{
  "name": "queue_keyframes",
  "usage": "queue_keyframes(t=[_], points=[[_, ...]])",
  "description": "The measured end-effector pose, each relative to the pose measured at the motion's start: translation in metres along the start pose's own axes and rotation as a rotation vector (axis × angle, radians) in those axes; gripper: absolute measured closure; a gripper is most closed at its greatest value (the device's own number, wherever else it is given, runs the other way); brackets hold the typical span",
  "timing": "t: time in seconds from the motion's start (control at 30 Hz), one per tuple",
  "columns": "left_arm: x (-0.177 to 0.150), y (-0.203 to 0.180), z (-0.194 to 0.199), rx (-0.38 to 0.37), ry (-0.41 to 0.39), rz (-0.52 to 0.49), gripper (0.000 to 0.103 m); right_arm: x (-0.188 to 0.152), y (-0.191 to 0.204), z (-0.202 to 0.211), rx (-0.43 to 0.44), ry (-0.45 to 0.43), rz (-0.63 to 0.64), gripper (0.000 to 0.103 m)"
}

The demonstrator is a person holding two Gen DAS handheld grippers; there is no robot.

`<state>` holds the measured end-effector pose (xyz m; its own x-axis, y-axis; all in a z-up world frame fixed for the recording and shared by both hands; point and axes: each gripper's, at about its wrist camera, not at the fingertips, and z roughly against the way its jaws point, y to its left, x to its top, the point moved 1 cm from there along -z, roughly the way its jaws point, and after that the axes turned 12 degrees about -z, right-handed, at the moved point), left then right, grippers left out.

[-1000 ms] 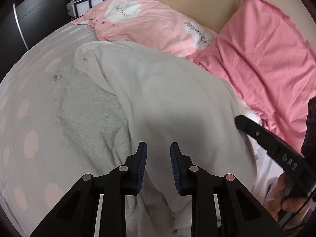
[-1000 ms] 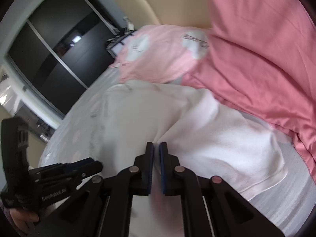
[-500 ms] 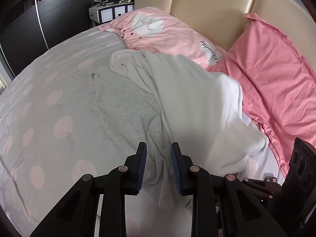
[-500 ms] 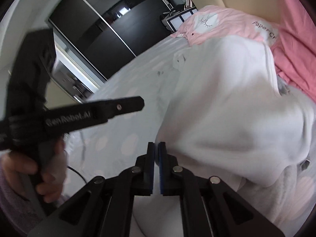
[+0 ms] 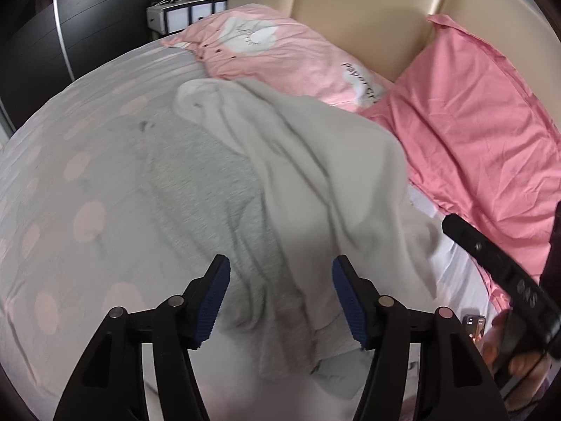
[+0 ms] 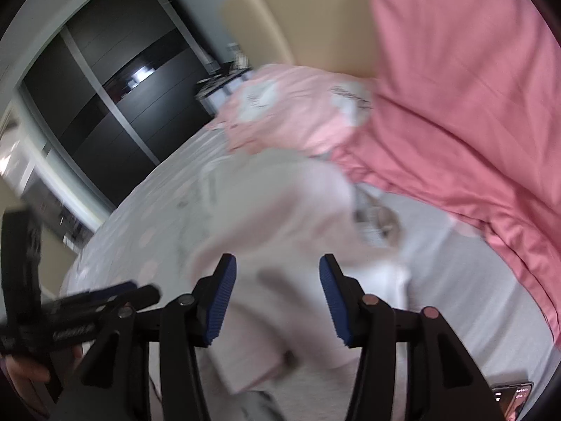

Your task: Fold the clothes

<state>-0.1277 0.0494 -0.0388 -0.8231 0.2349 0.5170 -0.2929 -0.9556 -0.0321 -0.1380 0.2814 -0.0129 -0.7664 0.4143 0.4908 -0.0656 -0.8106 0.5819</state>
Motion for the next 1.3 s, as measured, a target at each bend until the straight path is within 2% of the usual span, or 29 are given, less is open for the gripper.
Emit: queue_keyframes(t=[0.1, 0.2, 0.27, 0.4, 0.5, 0.7, 0.77, 0.8, 0.83, 0.87, 0.9, 0.93, 0.97, 1.0, 1.1, 1.17, 1.3], points=[[0.013, -0.013, -0.014, -0.053, -0.002, -0.02, 0.04, 0.017, -0.035, -0.003, -0.006, 0.016, -0.125, 0.052], [0.024, -0.025, -0.027, -0.106, -0.002, -0.02, 0.04, 0.026, -0.047, -0.013, 0.004, 0.033, -0.168, 0.051], [0.03, -0.029, -0.032, -0.148, -0.014, -0.004, 0.04, 0.03, -0.047, -0.023, 0.028, 0.058, -0.163, 0.051], [0.039, -0.03, -0.033, -0.207, -0.043, 0.041, 0.04, 0.03, -0.037, -0.041, -0.015, 0.079, -0.084, 0.051], [0.044, -0.032, -0.033, -0.217, -0.051, 0.035, 0.04, 0.028, -0.037, -0.054, -0.029, 0.11, -0.071, 0.051], [0.036, -0.033, -0.042, -0.181, -0.02, 0.04, 0.04, 0.024, -0.054, -0.07, -0.009, 0.171, -0.154, 0.052], [0.034, -0.033, -0.044, -0.169, -0.009, 0.041, 0.04, 0.023, -0.058, -0.068, 0.001, 0.179, -0.18, 0.064], [0.032, -0.034, -0.046, -0.163, -0.004, 0.042, 0.04, 0.022, -0.056, -0.066, -0.01, 0.169, -0.167, 0.076], [0.031, -0.034, -0.047, -0.157, 0.001, 0.043, 0.041, 0.021, -0.054, -0.063, -0.022, 0.159, -0.154, 0.079], [0.03, -0.034, -0.049, -0.151, 0.006, 0.044, 0.043, 0.02, -0.052, -0.061, -0.033, 0.148, -0.141, 0.083], [0.029, -0.034, -0.05, -0.145, 0.011, 0.045, 0.057, 0.019, -0.05, -0.059, -0.044, 0.138, -0.128, 0.089], [0.027, -0.035, -0.051, -0.139, 0.017, 0.045, 0.069, 0.018, -0.048, -0.057, -0.055, 0.128, -0.115, 0.09], [0.026, -0.035, -0.053, -0.133, 0.022, 0.046, 0.074, 0.016, -0.045, -0.054, -0.068, 0.115, -0.098, 0.092], [0.025, -0.035, -0.054, -0.127, 0.027, 0.047, 0.084, 0.014, -0.037, -0.049, -0.09, 0.085, -0.057, 0.093], [0.02, -0.028, -0.04, -0.095, -0.009, 0.059, 0.094, 0.002, -0.009, -0.034, -0.088, 0.019, 0.04, 0.094], [0.015, -0.022, -0.027, -0.059, -0.044, 0.064, 0.095, -0.008, 0.008, -0.024, -0.055, -0.006, 0.077, 0.095], [0.0, 0.0, 0.0, 0.01, -0.068, 0.069, 0.096, -0.028, 0.03, -0.009, 0.044, 0.027, 0.097, 0.095]])
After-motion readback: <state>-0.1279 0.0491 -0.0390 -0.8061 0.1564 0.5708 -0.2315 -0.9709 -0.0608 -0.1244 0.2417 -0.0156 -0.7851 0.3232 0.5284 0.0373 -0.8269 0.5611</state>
